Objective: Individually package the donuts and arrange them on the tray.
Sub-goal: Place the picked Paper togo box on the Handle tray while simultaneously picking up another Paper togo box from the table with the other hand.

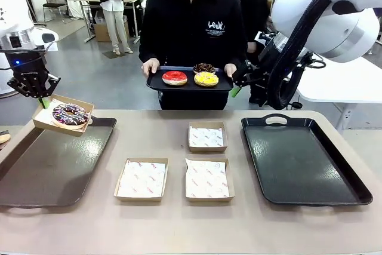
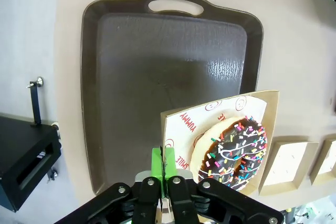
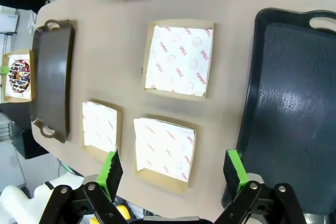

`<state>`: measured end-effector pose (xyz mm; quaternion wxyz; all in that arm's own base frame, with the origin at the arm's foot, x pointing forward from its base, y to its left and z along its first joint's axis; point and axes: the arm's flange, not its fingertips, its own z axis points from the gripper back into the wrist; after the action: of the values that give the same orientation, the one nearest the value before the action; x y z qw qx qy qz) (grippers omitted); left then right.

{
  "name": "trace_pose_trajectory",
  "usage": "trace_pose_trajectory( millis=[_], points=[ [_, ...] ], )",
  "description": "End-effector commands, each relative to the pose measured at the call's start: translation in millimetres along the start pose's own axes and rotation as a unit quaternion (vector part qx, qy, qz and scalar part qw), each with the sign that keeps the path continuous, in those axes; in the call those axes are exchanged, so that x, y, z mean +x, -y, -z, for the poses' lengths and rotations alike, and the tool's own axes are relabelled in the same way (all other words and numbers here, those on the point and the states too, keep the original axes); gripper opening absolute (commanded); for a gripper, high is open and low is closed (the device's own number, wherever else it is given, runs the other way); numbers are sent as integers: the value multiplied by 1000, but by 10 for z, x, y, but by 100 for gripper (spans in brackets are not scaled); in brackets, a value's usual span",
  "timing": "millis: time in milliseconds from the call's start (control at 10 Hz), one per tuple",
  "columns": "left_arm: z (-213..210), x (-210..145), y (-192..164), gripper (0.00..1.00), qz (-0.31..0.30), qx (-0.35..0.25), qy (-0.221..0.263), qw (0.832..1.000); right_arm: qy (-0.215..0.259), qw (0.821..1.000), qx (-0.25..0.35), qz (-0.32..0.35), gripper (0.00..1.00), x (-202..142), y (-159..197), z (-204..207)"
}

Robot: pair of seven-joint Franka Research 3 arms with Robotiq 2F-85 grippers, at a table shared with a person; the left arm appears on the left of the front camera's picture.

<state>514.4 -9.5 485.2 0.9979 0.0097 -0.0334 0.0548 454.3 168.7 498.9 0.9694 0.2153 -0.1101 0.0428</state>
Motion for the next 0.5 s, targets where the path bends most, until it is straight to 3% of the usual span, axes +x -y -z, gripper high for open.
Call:
trace_pose_trajectory(
  millis=[0,100,400],
  points=[
    [0,0,0,1,0,0,0,1000,0,1000,0,0,100,0,-1,1],
    [54,24,-52,1,36,-13,5,999,-9,998,-56,2,100,12,-67,103],
    [210,45,-175,1,67,5,36,997,-15,987,-146,60,100,264,-332,404]
  ],
)
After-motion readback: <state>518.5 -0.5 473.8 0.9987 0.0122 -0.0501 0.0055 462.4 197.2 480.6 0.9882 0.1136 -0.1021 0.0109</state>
